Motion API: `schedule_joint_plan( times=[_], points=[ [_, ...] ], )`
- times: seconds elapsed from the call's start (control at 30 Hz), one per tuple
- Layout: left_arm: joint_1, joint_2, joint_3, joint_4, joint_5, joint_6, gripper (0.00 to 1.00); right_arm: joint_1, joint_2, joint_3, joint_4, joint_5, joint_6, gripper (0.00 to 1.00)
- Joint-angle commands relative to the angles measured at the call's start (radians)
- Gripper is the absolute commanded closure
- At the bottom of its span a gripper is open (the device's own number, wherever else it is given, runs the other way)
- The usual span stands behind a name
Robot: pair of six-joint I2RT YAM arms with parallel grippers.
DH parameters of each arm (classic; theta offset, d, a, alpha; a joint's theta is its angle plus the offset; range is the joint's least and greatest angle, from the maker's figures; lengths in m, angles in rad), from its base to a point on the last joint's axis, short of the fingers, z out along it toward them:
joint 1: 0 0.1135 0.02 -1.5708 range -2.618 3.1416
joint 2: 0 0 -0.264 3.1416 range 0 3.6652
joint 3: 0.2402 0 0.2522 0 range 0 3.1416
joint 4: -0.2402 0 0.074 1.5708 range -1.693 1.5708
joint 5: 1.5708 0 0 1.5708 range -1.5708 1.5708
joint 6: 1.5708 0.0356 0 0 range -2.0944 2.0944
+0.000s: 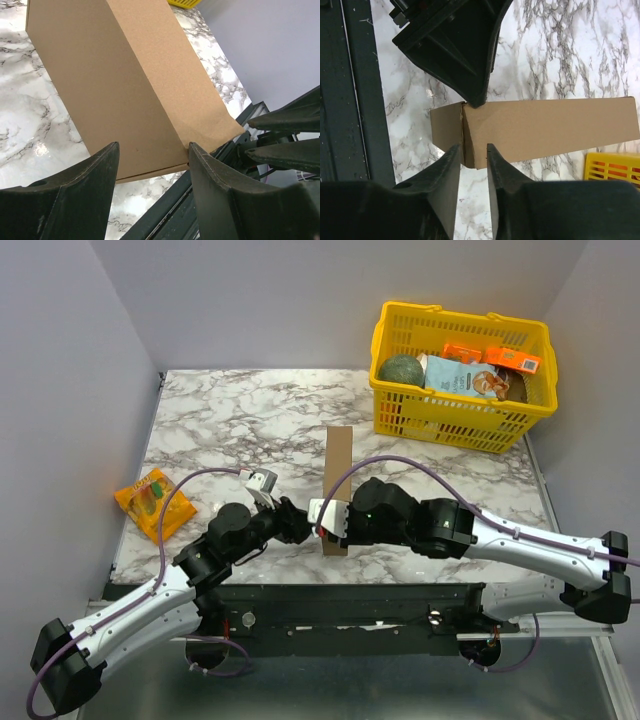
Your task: Fold the paper box
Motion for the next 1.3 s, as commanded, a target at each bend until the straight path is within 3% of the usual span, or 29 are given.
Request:
schedule_joint_plan(
  times=[0.0, 0.37, 0.73, 0.83, 0.87, 1.0, 1.07, 1.2, 1.27],
  points=[
    [0.005, 0.011, -0.004, -0.131, -0.04, 0.036, 0.35, 0.007, 0.013, -0.017, -0.003, -0.037, -0.009, 0.68],
    [0.004, 0.003, 0.003, -0.143, -0.046, 0.034, 0.35, 0.007, 0.072, 0.003, -0.111, -0.067, 0.043, 0.85],
    [0.005, -0.011, 0.003, -0.136, -0.066, 0.019, 0.35, 0.007, 0.095, 0.043, -0.16, -0.079, 0.132, 0.88],
    [0.007, 0.015, -0.019, -0.038, -0.019, 0.008, 0.36, 0.007, 0.073, 0.088, -0.152, -0.054, 0.251, 0.77],
    [0.005, 0.03, -0.022, -0.012, -0.009, -0.004, 0.36, 0.006, 0.057, 0.097, -0.146, -0.024, 0.282, 0.66],
    [0.005, 0.101, -0.005, 0.036, 0.018, -0.006, 0.38, -0.007, 0.011, 0.115, -0.134, 0.171, 0.542, 0.43],
    [0.005, 0.115, 0.004, 0.038, 0.02, 0.0, 0.38, -0.043, -0.009, 0.144, -0.155, 0.191, 0.651, 0.32],
    [0.005, 0.116, 0.019, 0.027, 0.017, 0.013, 0.38, -0.222, -0.081, 0.088, -0.152, 0.13, 0.955, 0.32],
    [0.007, 0.118, 0.029, 0.021, 0.018, 0.014, 0.38, -0.266, -0.137, -0.02, -0.082, 0.052, 1.009, 0.32]
  ],
)
